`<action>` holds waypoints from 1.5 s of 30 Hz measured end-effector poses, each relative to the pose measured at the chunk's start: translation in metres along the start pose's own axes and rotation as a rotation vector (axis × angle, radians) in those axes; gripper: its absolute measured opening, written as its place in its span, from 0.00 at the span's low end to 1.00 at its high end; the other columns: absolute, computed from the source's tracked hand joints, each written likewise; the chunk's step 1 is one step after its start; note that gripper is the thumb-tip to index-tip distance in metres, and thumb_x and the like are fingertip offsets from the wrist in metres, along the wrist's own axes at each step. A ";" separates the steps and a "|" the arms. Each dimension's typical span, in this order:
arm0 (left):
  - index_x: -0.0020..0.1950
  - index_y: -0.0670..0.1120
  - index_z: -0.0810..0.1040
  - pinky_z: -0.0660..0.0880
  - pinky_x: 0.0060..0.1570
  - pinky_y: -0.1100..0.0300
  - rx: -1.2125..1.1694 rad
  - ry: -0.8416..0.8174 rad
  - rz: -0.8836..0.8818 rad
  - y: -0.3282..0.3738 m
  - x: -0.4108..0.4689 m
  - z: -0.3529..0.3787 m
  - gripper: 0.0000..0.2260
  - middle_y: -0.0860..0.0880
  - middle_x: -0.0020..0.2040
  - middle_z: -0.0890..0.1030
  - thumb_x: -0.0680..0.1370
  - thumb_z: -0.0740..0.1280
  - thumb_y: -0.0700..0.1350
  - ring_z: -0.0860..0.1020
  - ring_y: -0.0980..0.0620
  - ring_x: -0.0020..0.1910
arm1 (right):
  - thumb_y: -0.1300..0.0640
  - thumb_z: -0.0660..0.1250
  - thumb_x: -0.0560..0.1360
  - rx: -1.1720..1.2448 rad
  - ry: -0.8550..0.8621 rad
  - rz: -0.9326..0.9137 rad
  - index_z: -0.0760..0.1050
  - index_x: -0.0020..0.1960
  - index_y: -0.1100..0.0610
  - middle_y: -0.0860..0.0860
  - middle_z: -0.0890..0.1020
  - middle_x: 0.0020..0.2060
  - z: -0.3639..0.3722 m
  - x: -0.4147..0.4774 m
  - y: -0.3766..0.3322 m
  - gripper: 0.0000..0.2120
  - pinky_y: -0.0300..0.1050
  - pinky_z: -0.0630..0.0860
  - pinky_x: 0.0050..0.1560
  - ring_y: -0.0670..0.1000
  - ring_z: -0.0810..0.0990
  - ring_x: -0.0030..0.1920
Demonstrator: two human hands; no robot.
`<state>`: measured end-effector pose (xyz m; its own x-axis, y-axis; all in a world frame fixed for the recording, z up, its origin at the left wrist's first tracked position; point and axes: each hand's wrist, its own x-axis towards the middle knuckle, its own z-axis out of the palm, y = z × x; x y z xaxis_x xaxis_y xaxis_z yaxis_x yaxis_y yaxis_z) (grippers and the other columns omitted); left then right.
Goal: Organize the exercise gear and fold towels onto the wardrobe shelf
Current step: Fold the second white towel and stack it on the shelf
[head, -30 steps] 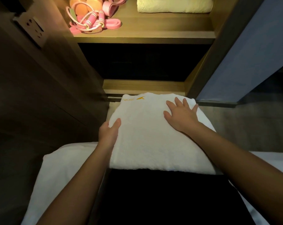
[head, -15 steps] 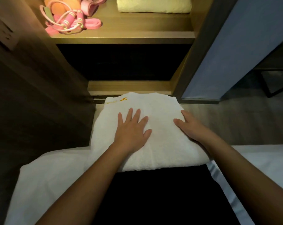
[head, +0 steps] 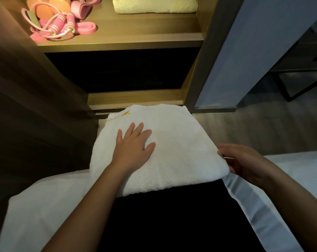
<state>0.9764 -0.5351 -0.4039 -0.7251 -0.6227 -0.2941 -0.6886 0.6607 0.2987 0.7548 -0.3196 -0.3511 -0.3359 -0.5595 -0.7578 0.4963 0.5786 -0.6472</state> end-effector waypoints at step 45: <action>0.78 0.58 0.37 0.35 0.75 0.53 0.003 -0.203 0.264 -0.045 -0.040 -0.012 0.33 0.57 0.77 0.31 0.76 0.37 0.70 0.30 0.60 0.74 | 0.52 0.81 0.64 -0.020 -0.469 0.259 0.75 0.64 0.63 0.59 0.82 0.58 -0.010 0.026 0.002 0.34 0.44 0.81 0.48 0.56 0.82 0.57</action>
<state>1.0365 -0.5450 -0.3948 -0.8618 -0.3342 -0.3817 -0.4772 0.7894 0.3862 0.7391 -0.3269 -0.3735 0.1915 -0.5991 -0.7774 0.4986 0.7417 -0.4488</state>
